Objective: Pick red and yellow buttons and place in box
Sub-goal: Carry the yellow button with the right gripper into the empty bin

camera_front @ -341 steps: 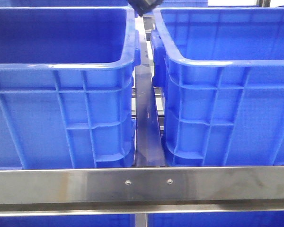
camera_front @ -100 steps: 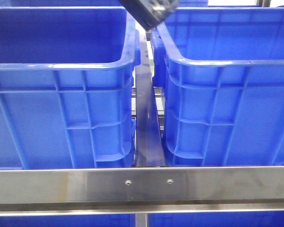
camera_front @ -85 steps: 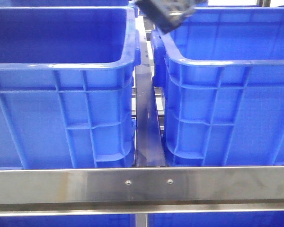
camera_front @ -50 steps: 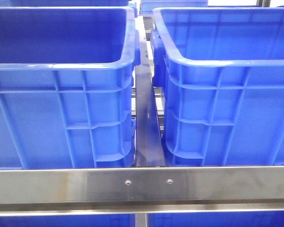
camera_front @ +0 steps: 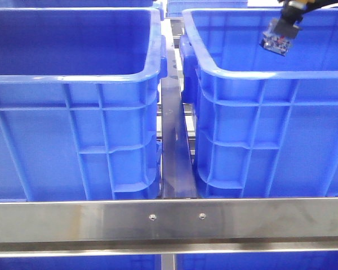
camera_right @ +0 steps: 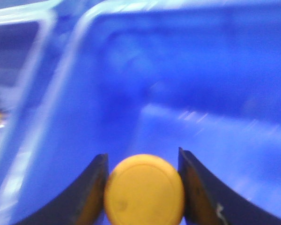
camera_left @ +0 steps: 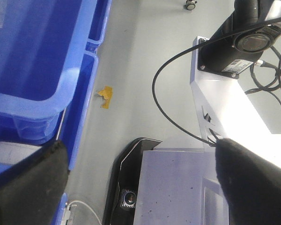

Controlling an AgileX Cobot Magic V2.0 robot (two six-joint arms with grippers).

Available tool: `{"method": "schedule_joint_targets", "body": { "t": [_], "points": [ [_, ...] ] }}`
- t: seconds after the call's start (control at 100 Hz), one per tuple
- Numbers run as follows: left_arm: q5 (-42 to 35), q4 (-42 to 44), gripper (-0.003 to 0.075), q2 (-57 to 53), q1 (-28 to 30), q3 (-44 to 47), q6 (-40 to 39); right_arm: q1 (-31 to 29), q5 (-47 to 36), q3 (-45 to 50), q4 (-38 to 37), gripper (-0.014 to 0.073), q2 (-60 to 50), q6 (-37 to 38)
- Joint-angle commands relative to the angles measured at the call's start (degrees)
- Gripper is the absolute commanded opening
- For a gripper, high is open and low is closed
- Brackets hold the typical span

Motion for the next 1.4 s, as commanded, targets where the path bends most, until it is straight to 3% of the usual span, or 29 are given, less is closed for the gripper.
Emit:
{"method": "schedule_joint_targets", "body": {
  "t": [0.0, 0.25, 0.72, 1.22, 1.29, 1.39],
  "points": [
    [1.4, -3.3, 0.0607, -2.3, -0.4, -1.7, -0.6, -0.4, -5.4, -3.8, 2.4, 0.0027, 0.8, -6.0],
    [1.4, -4.4, 0.0607, -2.3, -0.4, -1.7, -0.6, 0.1, -10.5, -8.7, 2.4, 0.0027, 9.0, -11.7],
    [1.4, -4.4, 0.0607, -2.3, -0.4, -1.7, -0.6, 1.4, -18.7, -11.5, 3.0, 0.0027, 17.6, -12.7],
    [1.4, -4.4, 0.0607, -2.3, -0.4, -1.7, -0.6, 1.9, -19.0, -12.2, 3.0, 0.0034, 20.1, -12.7],
    [1.4, -4.4, 0.0607, -2.3, -0.4, -1.7, -0.6, 1.9, -18.7, -12.2, 3.0, 0.0089, 20.1, -12.7],
    [1.4, -4.4, 0.0607, -2.3, -0.4, -1.7, -0.6, 1.9, -18.7, -12.2, 3.0, 0.0276, 20.1, -12.7]
  ]
}}
